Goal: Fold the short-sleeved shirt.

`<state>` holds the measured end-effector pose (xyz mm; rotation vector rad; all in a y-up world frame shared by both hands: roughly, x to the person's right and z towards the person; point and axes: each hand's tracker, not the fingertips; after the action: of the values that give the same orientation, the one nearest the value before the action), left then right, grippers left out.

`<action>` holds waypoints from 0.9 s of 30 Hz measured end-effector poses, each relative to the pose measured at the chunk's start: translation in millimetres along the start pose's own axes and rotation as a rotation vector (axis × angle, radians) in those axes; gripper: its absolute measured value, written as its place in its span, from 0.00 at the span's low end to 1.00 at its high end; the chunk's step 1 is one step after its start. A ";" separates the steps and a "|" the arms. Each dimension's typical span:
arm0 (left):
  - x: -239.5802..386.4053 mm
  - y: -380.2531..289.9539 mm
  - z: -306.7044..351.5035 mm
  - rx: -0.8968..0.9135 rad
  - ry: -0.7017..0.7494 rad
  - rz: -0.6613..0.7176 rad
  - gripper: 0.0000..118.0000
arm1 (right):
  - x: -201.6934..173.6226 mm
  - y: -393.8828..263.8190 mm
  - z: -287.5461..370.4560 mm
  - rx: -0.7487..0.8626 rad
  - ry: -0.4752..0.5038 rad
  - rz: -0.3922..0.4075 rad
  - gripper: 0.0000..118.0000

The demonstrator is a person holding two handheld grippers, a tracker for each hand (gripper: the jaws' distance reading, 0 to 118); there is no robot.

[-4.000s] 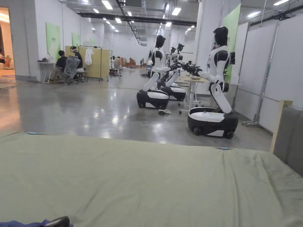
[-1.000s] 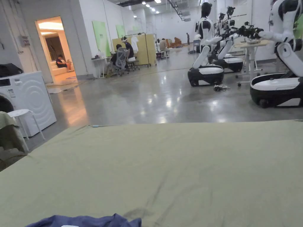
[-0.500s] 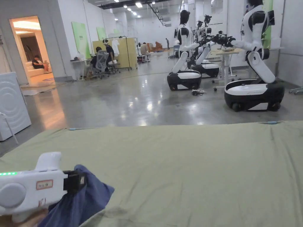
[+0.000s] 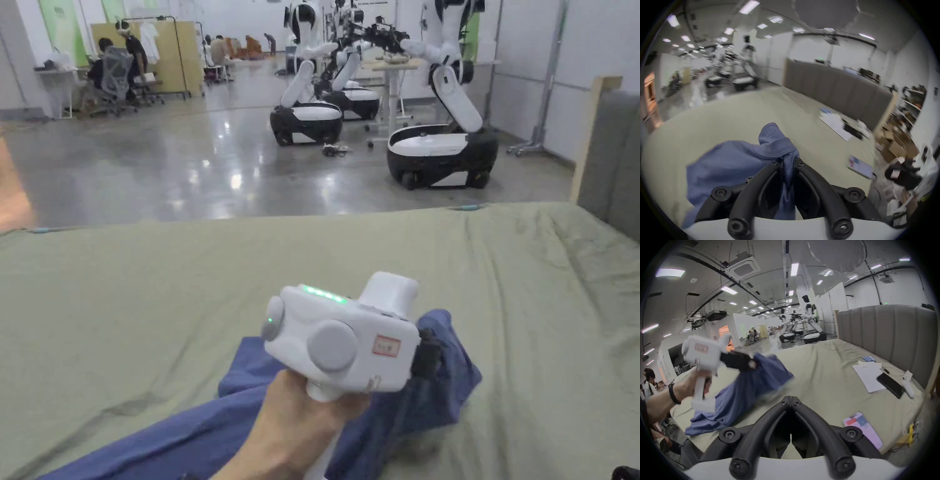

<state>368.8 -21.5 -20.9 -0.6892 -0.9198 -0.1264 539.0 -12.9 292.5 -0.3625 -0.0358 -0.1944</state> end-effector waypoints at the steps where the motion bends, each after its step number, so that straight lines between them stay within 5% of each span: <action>1: 26.4 -14.3 -20.7 -0.035 -0.044 -0.034 0.08 | 6.6 -1.5 5.7 -0.006 -0.033 0.005 0.00; 6: 146.4 -104.6 -96.9 -0.163 -0.257 -0.093 0.08 | 37.6 -7.2 38.7 -0.005 -0.159 -0.025 0.00; 10: 186.9 -124.0 -88.7 -0.134 -0.192 -0.220 0.09 | 47.6 -10.3 48.3 -0.004 -0.190 -0.045 0.00; 12: 183.3 -109.3 -66.5 -0.076 -0.257 -0.196 0.20 | 46.9 -11.3 44.3 -0.007 -0.177 -0.059 0.00; 14: 169.8 -99.8 -40.8 -0.031 -0.300 -0.099 0.49 | 41.4 -10.0 38.0 -0.004 -0.146 -0.080 0.00; 16: 148.4 -90.9 1.5 0.055 -0.282 -0.070 0.51 | 33.4 -7.0 35.7 0.001 -0.105 -0.084 0.00; 24: 44.6 -108.0 236.8 0.439 0.235 0.014 0.51 | 14.1 1.1 25.1 0.002 0.001 -0.044 0.00; 27: 33.0 -133.6 297.9 0.499 0.418 0.033 0.41 | 4.8 -3.5 18.0 -0.012 0.045 -0.033 0.00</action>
<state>132.7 58.3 192.5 -0.1991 -0.5047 -0.0067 543.0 -10.5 310.9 -0.3691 0.0038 -0.2359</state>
